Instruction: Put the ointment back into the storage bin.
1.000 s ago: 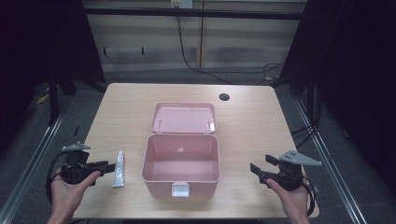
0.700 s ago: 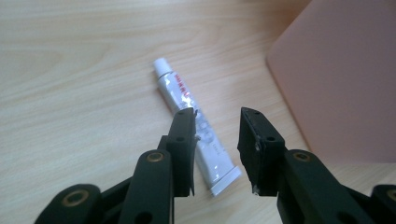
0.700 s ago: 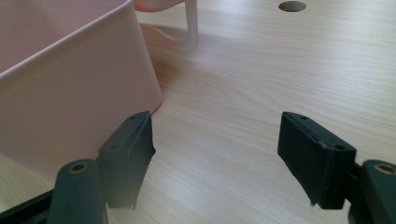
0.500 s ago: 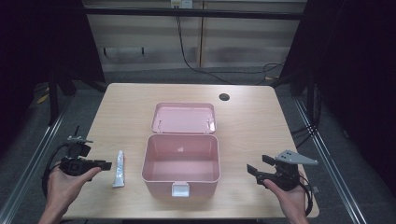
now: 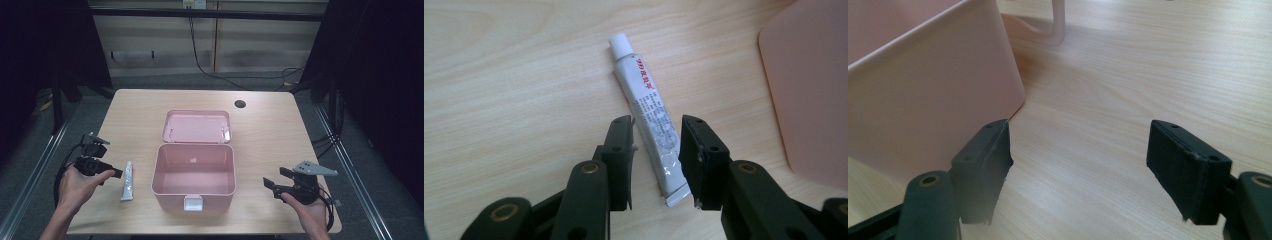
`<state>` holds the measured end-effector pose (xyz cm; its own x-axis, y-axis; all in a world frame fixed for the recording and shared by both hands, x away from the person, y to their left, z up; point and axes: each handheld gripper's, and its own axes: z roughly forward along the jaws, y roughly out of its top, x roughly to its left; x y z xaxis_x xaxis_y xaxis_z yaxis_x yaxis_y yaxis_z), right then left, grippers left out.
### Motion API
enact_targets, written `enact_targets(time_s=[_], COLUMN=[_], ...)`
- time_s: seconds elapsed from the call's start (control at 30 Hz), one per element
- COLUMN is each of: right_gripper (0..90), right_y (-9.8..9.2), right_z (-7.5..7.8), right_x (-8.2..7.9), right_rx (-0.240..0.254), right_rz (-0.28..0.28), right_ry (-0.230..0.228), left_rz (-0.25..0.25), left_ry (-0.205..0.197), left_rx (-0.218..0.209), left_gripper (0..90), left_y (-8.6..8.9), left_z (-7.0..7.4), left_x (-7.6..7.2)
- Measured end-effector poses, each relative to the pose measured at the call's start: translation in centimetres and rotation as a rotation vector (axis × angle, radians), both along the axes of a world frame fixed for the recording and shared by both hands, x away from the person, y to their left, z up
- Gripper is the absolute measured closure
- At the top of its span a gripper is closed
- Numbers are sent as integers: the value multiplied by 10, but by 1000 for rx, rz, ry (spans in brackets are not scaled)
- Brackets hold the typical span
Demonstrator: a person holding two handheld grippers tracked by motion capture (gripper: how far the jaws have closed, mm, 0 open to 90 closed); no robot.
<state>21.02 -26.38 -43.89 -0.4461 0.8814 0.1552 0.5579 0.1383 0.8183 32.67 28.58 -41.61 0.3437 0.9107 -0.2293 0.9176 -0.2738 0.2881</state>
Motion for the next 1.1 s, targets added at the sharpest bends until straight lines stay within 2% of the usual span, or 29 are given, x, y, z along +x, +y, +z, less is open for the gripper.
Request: enact_targets(time_s=[0.03,0.17,0.23,0.4,0.43,0.5,0.63,0.77,1.1], right_gripper=[259,257,256,256,256,256,256,256,255], right_y=[0,1,2,2,3,3,4,3,3], right_z=[0,-1,-1,-1,-1,-1,-1,-1,-1], right_x=[0,1,1,1,1,1,1,0,0], right_rx=[1,-3,-6,-12,-14,-15,-16,-14,-12], right_rz=[3,10,13,10,11,14,13,18,23], right_ry=[4,11,14,13,14,18,21,19,19], left_rz=[8,9,22,49,45,52,41,56,58], left_ry=[11,33,66,91,108,117,133,150,173], left_rx=[18,29,35,47,57,53,71,97,120], left_gripper=[664,648,645,675,675,675,674,653,640], left_y=[-4,-6,-10,-14,-15,-18,-28,-32,-39], left_z=[-2,-5,-8,-12,-14,-15,-18,-22,-31], left_x=[2,6,9,15,18,18,22,27,31])
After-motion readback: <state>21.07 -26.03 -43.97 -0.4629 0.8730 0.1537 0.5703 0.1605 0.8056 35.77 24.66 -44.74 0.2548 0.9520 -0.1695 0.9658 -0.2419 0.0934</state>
